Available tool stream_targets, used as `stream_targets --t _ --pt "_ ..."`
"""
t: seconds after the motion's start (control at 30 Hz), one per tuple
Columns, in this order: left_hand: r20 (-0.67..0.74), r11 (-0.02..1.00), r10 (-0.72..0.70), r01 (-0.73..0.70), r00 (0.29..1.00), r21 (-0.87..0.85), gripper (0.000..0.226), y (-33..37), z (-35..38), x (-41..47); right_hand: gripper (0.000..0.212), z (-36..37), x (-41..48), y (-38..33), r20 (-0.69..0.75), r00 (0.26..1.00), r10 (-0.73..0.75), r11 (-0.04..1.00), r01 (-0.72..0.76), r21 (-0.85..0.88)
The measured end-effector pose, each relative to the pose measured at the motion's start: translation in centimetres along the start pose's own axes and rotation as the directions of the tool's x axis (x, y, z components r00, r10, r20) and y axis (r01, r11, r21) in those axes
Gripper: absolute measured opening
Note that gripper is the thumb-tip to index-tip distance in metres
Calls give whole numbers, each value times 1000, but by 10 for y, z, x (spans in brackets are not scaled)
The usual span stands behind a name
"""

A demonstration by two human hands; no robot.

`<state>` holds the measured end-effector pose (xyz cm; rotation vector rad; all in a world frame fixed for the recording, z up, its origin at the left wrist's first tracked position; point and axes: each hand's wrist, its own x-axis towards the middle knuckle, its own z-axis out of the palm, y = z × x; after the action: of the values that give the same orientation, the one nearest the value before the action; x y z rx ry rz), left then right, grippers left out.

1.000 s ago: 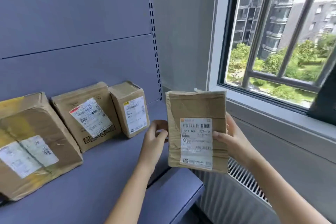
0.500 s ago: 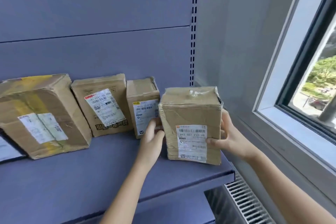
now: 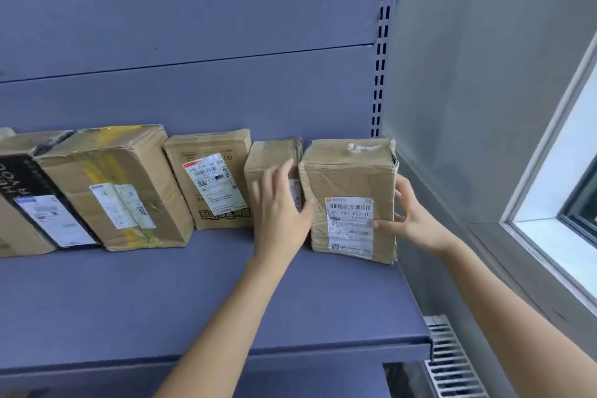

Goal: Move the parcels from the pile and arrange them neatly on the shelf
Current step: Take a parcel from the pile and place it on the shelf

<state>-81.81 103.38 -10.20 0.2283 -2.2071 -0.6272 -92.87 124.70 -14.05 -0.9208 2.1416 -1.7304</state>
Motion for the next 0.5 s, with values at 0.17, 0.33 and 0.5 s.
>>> stream_targets --t 0.17,0.33,0.5 --pt "142 955 163 -192 976 227 68 -6 5 16 95 -8 15 2 27 1000 3 1000 -2 -28" --pt "109 940 204 -226 973 255 42 -10 2 39 89 -12 31 5 52 999 0 998 3 -62" --pt "233 967 98 -148 968 209 22 -1 -9 64 86 -15 46 5 73 997 -16 988 27 -153"
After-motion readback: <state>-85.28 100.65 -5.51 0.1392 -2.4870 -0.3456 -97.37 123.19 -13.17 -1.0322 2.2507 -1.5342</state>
